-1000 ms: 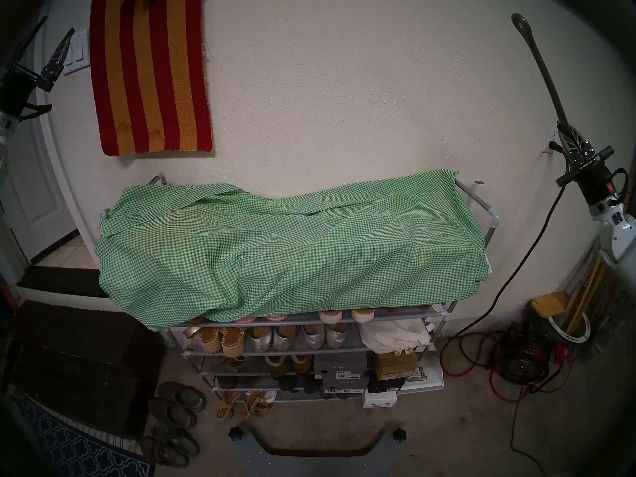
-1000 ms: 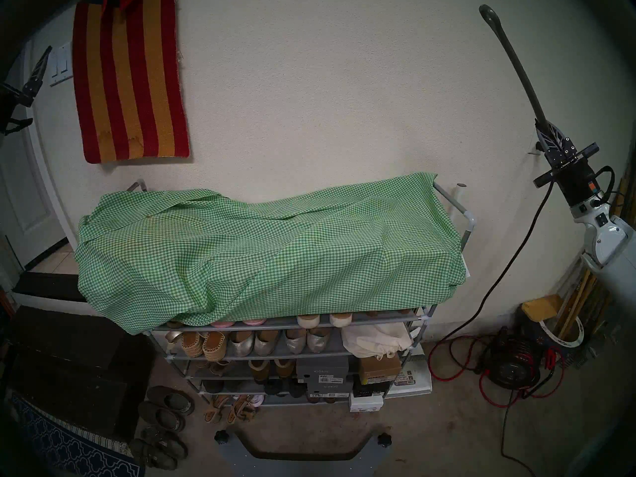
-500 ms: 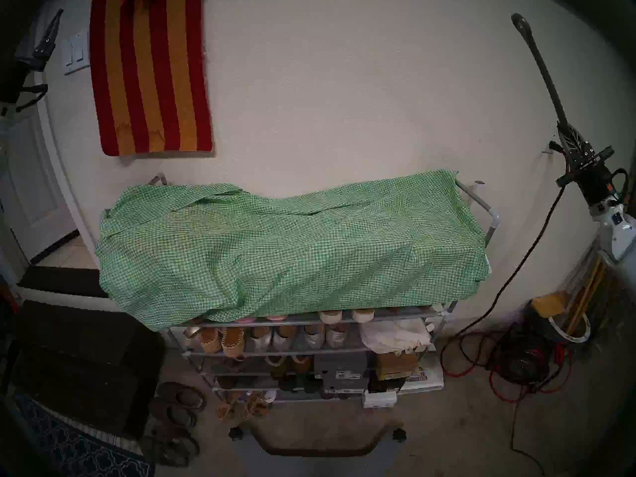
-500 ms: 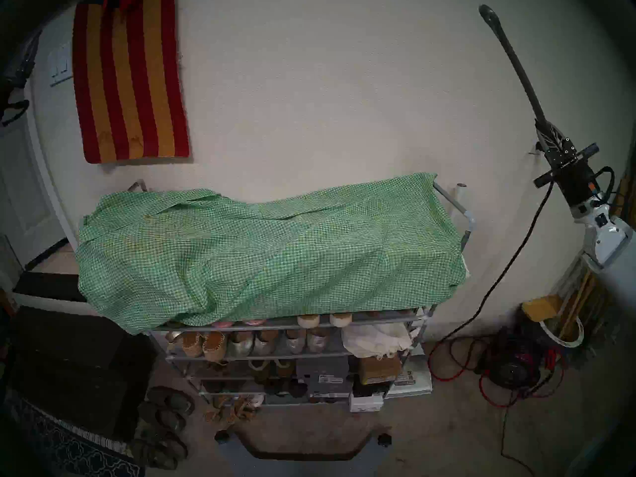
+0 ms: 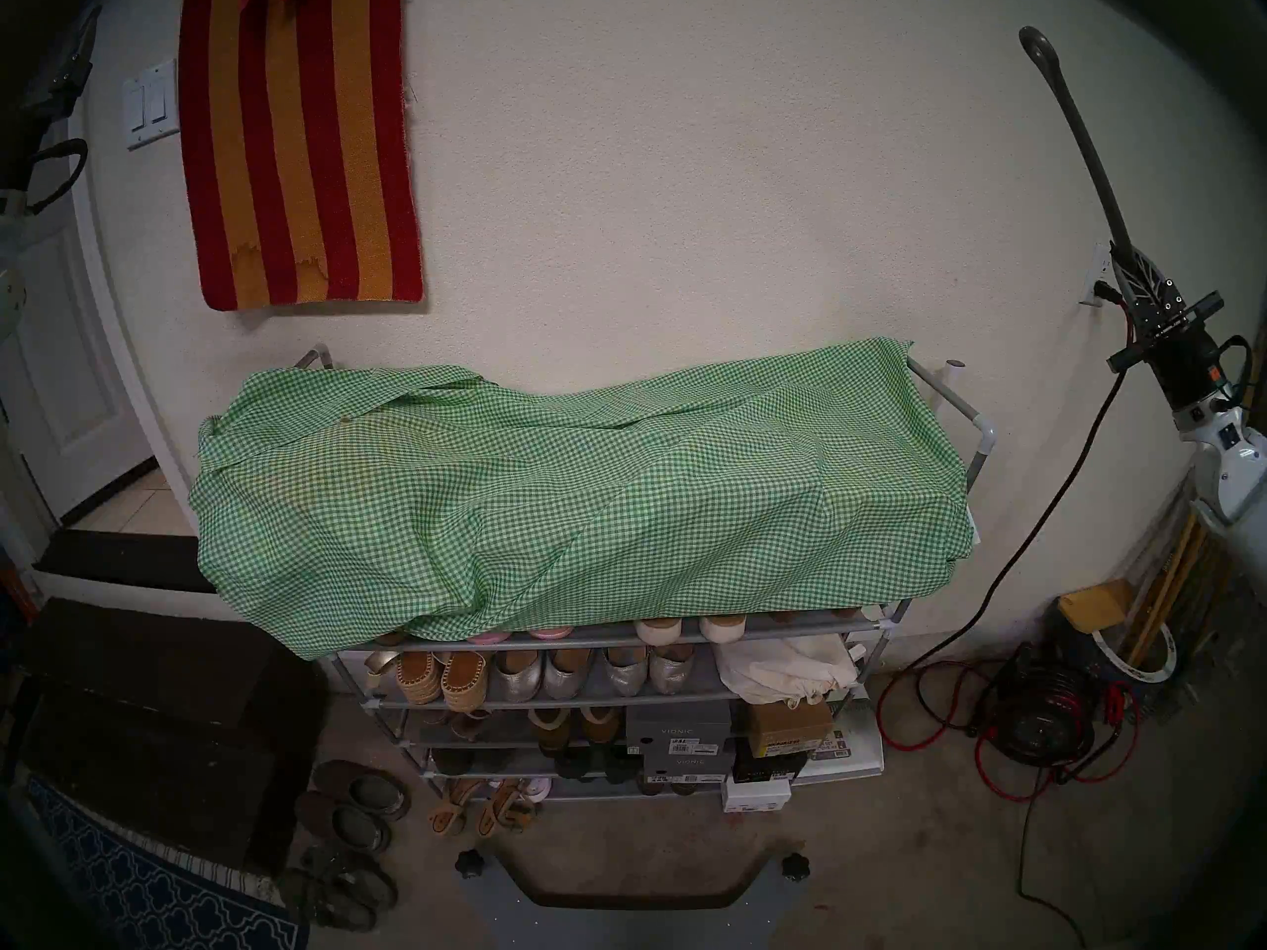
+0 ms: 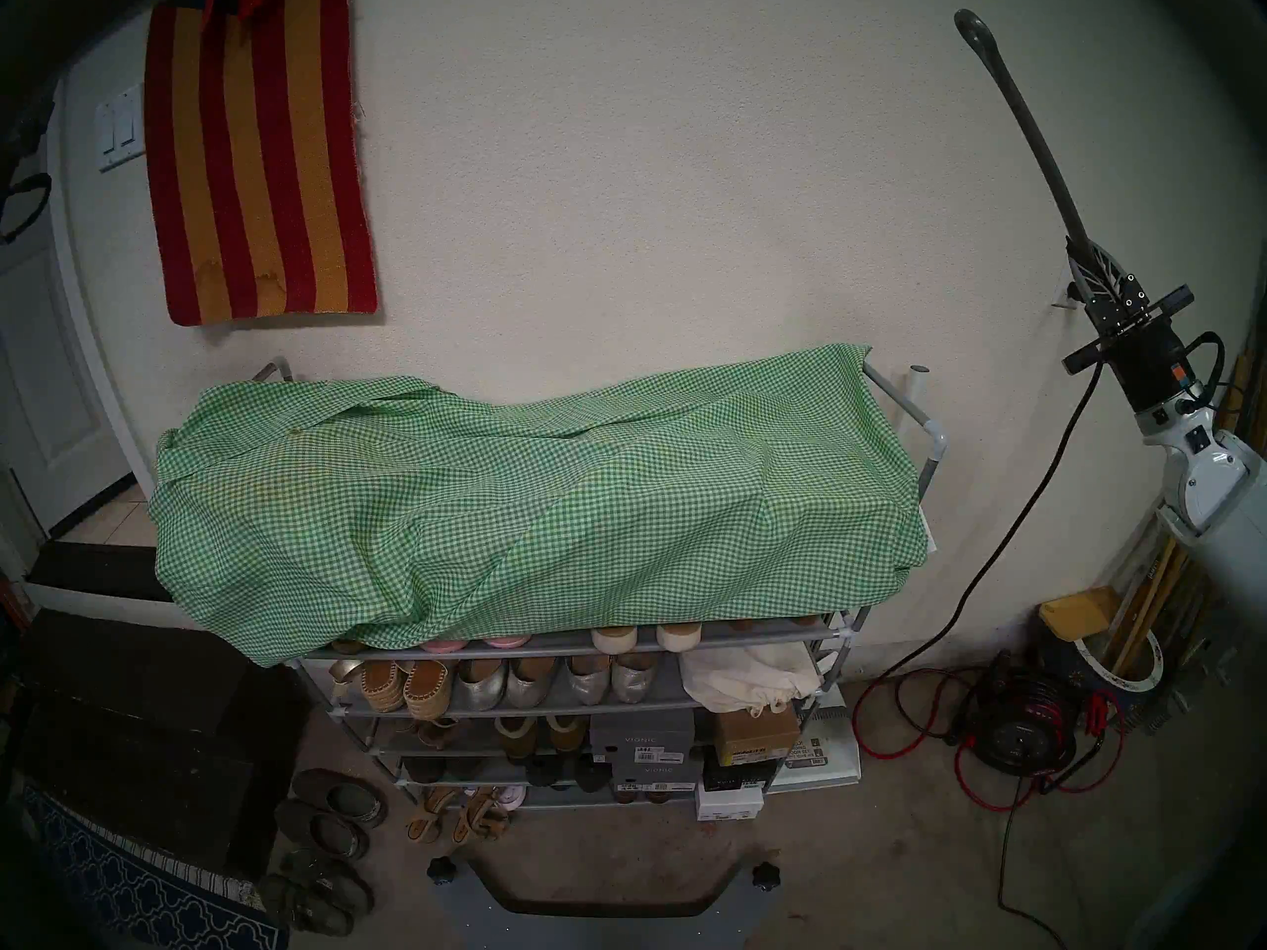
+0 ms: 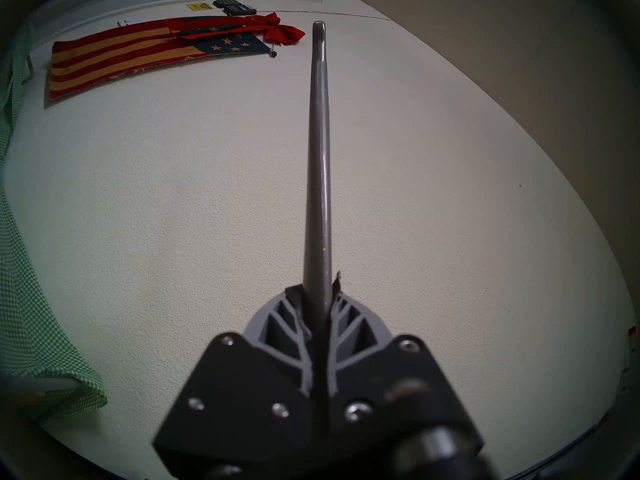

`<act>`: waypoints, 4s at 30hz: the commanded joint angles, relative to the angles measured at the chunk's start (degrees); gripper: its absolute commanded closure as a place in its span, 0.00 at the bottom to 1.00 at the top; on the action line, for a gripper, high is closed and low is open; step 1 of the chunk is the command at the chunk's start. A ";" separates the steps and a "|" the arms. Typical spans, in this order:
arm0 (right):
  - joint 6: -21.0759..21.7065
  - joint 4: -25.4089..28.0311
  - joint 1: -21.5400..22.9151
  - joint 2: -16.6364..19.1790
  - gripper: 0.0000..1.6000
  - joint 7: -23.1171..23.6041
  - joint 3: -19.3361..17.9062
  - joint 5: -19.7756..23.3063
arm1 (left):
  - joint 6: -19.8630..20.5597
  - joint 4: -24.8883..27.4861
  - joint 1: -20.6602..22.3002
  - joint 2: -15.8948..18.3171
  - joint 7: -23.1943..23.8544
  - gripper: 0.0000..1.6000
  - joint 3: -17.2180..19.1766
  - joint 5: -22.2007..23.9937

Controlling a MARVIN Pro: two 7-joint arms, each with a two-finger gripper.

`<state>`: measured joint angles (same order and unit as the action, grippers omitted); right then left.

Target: Lift the object off the cloth, cover the shoe rack with the cloth, put the object back

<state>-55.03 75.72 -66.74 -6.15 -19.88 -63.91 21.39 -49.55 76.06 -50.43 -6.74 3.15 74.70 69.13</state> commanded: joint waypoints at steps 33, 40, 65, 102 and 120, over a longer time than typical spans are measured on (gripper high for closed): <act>0.03 0.11 -2.25 0.21 1.00 -4.12 -2.63 -2.35 | 28.60 2.18 -5.69 -9.27 -18.57 0.00 -5.02 34.52; 0.03 0.36 -4.15 0.21 1.00 -6.80 -4.31 -4.36 | 33.80 3.96 -7.24 -6.80 -20.15 0.00 -4.23 40.13; 0.03 1.33 -10.16 0.22 1.00 -15.46 -9.15 -11.28 | 39.86 6.74 -13.38 -0.97 -18.64 0.00 -3.74 46.59; 0.03 2.44 -18.65 0.22 1.00 -28.20 -15.65 -21.63 | 36.18 13.44 -24.13 0.59 -2.92 0.00 -10.51 40.88; 0.03 2.67 -21.54 0.22 1.00 -31.82 -17.98 -25.28 | 30.64 14.97 -28.67 1.01 1.04 0.00 -11.62 36.41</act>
<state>-55.03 78.41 -87.09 -6.14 -49.46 -80.80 -3.25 -16.84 90.26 -77.16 -5.24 2.52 62.87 106.79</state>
